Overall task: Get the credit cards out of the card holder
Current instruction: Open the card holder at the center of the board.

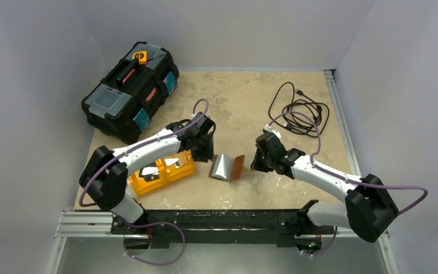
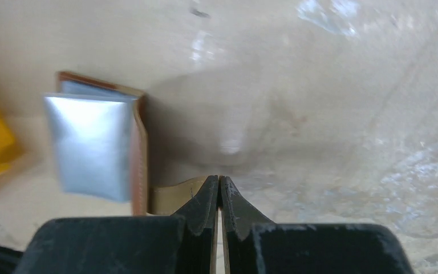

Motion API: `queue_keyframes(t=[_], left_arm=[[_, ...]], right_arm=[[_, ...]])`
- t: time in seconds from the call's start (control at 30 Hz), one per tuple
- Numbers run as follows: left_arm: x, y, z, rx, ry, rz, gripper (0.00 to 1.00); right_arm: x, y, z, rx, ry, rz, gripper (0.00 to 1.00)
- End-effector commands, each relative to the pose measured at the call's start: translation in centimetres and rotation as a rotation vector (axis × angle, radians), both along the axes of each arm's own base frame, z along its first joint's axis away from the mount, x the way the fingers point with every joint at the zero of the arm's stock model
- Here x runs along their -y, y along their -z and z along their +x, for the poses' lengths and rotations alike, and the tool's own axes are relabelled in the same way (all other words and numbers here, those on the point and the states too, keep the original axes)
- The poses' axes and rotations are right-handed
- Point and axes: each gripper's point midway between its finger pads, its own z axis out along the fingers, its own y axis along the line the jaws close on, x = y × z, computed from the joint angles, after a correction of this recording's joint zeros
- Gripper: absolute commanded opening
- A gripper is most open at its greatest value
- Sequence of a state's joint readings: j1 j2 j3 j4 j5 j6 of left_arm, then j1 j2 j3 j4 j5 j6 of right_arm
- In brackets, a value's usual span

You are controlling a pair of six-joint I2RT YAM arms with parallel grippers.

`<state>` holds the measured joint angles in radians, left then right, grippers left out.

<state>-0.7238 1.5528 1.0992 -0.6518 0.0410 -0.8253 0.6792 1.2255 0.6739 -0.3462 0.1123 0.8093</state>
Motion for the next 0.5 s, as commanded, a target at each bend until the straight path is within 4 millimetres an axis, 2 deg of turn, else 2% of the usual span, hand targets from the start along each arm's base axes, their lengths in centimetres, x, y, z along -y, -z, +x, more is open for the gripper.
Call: queue_keyframes(t=[0.0, 0.17, 0.47], left_arm=[[1.3, 0.2, 0.1, 0.007, 0.034, -0.006, 0.33], [2.2, 1.1, 0.1, -0.011, 0.043, 0.007, 0.33], [3.2, 1.8, 0.8, -0.019, 0.038, 0.029, 0.28]], right_arm=[[2.4, 3.2, -0.7, -0.053, 0.072, -0.059, 0.0], [3.9, 5.5, 0.2, -0.082, 0.125, -0.127, 0.0], [3.3, 6.0, 2.6, -0.061, 0.125, -0.153, 0.0]])
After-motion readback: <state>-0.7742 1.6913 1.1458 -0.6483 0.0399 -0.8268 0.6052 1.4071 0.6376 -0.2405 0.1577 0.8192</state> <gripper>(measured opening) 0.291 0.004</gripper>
